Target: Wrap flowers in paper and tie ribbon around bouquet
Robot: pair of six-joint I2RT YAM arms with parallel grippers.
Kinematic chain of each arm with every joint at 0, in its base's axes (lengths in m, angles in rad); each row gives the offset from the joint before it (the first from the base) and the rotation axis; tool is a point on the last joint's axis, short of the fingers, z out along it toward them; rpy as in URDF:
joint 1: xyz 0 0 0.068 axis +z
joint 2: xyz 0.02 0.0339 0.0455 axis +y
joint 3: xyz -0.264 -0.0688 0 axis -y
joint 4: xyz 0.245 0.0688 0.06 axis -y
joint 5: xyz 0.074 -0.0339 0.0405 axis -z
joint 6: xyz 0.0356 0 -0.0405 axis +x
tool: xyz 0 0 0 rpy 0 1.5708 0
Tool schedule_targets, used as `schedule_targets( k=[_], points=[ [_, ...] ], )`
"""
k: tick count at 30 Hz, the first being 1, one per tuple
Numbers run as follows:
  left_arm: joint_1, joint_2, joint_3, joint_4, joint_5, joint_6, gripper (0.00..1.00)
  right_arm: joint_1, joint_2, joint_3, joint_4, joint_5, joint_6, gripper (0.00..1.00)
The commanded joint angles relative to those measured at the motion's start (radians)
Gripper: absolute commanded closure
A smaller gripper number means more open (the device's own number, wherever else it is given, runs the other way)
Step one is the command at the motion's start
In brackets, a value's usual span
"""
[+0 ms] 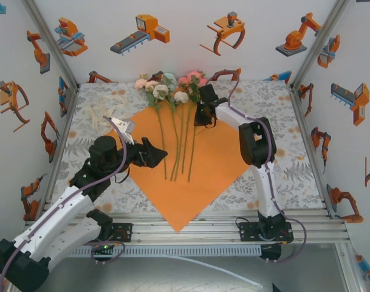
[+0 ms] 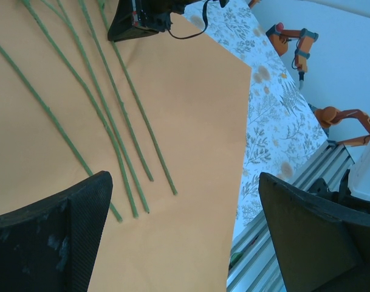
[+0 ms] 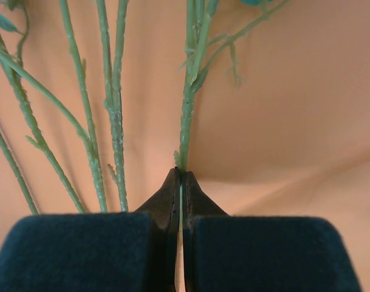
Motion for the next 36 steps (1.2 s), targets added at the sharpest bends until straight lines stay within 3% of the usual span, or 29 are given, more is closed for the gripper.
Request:
schedule_targets(
  k=[1,4,8,12,18,20,24,28,36],
  points=[
    [0.006,-0.006,0.001,-0.018,-0.002,-0.001,0.03,0.002,-0.005,0.0,0.024,0.017,0.048,1.0],
    [0.006,-0.004,-0.001,-0.018,-0.008,0.001,0.03,0.002,-0.02,0.001,0.019,0.001,0.058,0.91],
    [0.006,0.005,0.002,-0.018,-0.013,-0.007,0.03,0.001,-0.071,0.007,0.009,-0.02,0.059,0.71],
    [0.006,0.012,0.039,-0.154,-0.158,-0.051,0.03,-0.001,-0.203,-0.055,-0.017,0.012,0.027,0.64],
    [0.011,-0.017,0.037,-0.365,-0.319,-0.171,0.01,0.016,-0.602,-0.46,0.027,0.064,0.109,0.57],
    [0.012,-0.037,0.018,-0.455,-0.35,-0.263,0.01,0.042,-0.752,-0.62,0.018,0.105,0.156,0.47],
    [0.013,-0.071,-0.044,-0.587,-0.287,-0.493,0.07,0.135,-1.035,-0.93,-0.021,0.18,0.284,0.33],
    [0.002,-0.085,-0.154,-0.606,-0.217,-0.667,0.14,0.23,-1.208,-1.139,-0.028,0.171,0.419,0.3],
    [-0.018,0.018,-0.322,-0.303,-0.125,-0.765,0.16,0.302,-1.238,-1.243,-0.029,0.118,0.499,0.3]
  ],
)
